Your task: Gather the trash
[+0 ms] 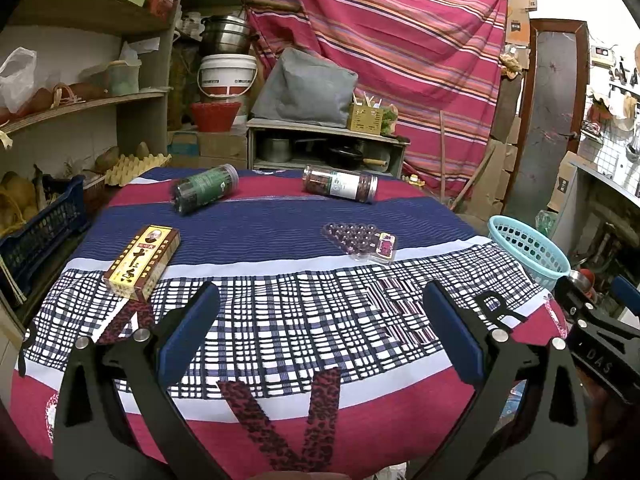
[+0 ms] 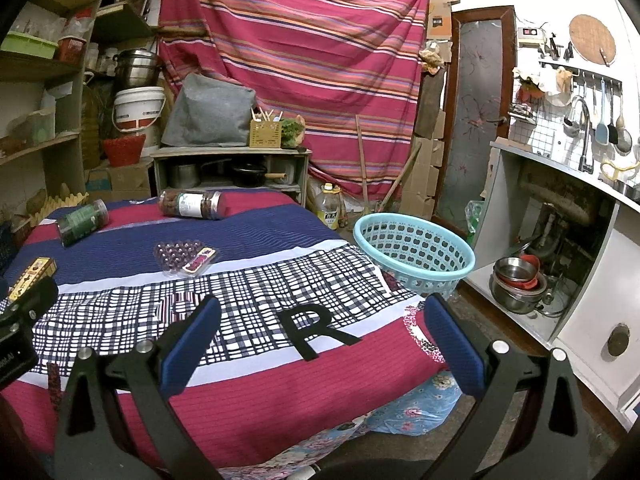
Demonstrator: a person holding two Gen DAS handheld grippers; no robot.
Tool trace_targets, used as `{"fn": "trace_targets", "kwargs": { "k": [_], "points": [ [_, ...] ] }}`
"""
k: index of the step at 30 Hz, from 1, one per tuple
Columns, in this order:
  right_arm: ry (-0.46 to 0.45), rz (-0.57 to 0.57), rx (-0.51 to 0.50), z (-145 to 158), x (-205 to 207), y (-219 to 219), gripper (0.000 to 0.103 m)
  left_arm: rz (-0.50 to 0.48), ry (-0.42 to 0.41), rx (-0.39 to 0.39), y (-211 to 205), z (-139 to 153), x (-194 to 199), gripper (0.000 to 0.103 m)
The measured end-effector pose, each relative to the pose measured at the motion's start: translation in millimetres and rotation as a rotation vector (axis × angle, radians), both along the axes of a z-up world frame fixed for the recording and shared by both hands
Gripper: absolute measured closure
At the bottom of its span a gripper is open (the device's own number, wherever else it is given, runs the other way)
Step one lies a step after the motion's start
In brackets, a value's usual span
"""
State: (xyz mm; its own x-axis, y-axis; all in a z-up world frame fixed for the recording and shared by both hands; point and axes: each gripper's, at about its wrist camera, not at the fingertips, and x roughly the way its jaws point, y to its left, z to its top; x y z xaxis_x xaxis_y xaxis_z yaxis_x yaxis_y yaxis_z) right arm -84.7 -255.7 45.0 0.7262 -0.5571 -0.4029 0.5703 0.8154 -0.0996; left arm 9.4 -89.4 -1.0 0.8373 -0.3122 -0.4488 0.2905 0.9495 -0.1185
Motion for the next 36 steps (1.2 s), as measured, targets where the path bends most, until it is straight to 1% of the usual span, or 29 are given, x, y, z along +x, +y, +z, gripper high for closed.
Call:
{"fn": "trace_targets", "kwargs": {
  "k": [36],
  "points": [
    [-0.001, 0.006, -0.003, 0.7, -2.5, -4.3, 0.004, 0.004, -0.005, 0.002, 0.1, -0.6, -1.0, 0.005]
  ]
}}
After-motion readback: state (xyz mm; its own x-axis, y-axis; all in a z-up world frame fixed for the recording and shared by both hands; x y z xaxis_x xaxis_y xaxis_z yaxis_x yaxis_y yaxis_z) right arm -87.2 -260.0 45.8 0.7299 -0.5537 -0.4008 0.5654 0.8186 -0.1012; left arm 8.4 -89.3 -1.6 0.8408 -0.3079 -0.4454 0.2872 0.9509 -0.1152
